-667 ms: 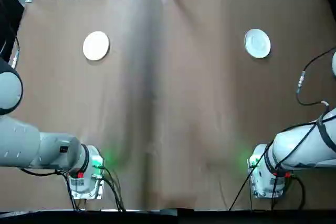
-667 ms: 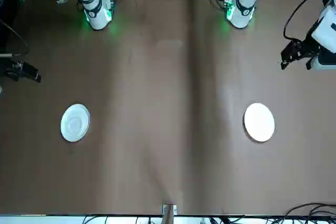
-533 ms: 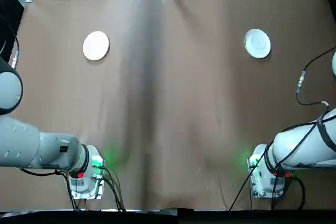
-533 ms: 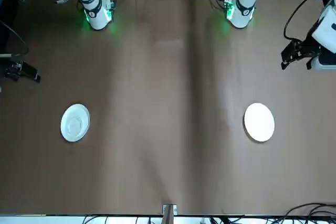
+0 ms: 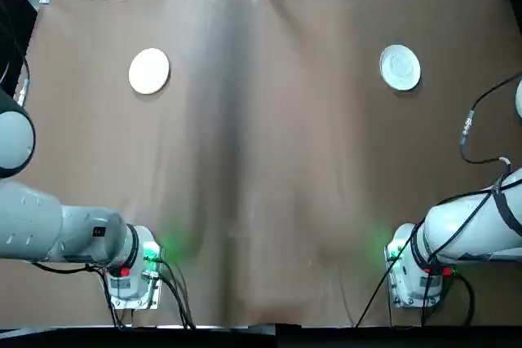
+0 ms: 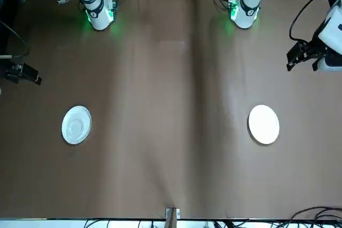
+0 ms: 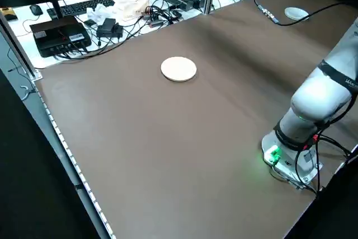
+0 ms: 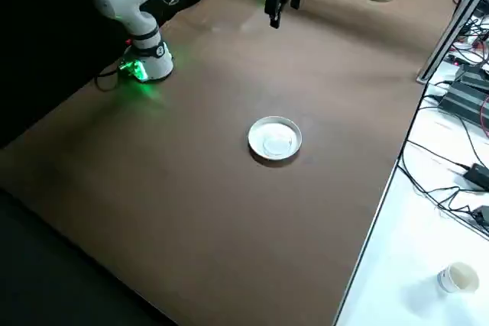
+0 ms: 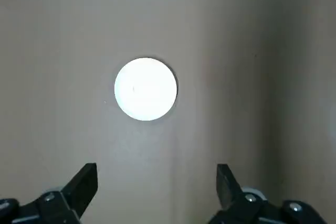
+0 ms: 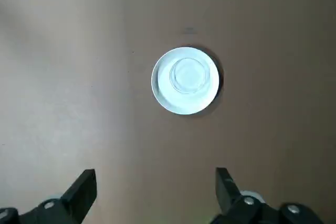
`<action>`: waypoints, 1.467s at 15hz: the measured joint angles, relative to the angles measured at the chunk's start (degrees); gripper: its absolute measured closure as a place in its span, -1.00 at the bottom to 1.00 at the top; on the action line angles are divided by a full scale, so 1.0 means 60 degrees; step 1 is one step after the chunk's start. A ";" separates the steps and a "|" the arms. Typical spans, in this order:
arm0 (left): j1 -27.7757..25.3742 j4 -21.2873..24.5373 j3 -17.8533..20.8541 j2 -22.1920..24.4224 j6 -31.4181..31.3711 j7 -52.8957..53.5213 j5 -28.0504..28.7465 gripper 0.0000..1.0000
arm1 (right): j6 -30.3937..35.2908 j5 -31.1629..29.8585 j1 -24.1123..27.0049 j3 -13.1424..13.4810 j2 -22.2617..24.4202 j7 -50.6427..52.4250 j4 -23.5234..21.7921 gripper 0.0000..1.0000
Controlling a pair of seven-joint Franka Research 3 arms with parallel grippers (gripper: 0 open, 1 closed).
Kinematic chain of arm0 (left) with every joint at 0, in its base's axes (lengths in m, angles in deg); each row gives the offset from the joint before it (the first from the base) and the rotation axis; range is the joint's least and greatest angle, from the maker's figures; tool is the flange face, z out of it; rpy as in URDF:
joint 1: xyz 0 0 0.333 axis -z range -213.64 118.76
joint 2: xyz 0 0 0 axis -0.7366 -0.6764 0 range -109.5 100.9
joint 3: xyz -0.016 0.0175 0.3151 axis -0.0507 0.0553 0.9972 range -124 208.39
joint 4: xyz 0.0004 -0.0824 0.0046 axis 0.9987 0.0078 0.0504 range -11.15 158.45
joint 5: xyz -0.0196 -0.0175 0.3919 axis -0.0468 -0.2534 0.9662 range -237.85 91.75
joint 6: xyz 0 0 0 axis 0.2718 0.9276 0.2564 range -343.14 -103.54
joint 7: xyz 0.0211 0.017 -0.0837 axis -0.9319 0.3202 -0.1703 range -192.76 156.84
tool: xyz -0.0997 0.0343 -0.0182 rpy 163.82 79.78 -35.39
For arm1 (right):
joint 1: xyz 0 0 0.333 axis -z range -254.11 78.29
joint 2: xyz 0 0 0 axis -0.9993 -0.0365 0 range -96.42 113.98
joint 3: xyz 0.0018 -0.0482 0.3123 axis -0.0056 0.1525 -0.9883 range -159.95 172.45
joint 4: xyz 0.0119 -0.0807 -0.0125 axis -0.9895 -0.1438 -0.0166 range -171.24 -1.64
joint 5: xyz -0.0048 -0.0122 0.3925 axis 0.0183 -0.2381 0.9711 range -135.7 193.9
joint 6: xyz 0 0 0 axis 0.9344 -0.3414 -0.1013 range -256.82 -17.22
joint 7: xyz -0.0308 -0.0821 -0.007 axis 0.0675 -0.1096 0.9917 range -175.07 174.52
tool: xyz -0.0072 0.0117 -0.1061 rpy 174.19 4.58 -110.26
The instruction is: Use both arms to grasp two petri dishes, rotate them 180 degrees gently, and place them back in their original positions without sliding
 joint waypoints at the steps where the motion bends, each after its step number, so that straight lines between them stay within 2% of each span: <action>1: -0.0017 0.0002 0.0019 -0.0011 0.0000 -0.0001 0.0000 -1.00 | -0.0033 0.0003 0.0008 0.0003 -0.0025 -0.0016 -0.0023 -1.00; 7: -0.0058 0.0039 0.0035 -0.0076 0.0001 0.0087 0.0000 -1.00 | -0.0913 0.0005 0.0294 0.0050 -0.1026 -0.0934 -0.0138 -1.00; 10: -0.0061 0.0147 0.0036 -0.0472 -0.0133 0.0892 0.0046 -1.00 | -0.1187 0.0019 0.0533 0.0060 -0.1807 -0.2405 -0.0147 -1.00; 14: -0.0058 0.0195 0.0031 -0.1290 -0.0694 0.2378 0.0058 -1.00 | -0.1550 0.0024 0.0551 0.0045 -0.2463 -0.4433 -0.0149 -1.00; 18: -0.0041 0.0220 -0.0012 -0.2445 -0.1550 0.4030 0.0061 -1.00 | -0.2062 0.0016 0.0357 -0.0001 -0.3087 -0.7005 -0.0152 -1.00; 22: -0.0051 0.0216 -0.0013 -0.3274 -0.2189 0.5986 0.0063 -1.00 | -0.2919 0.0016 0.0337 0.0013 -0.3691 -0.9605 -0.0154 -1.00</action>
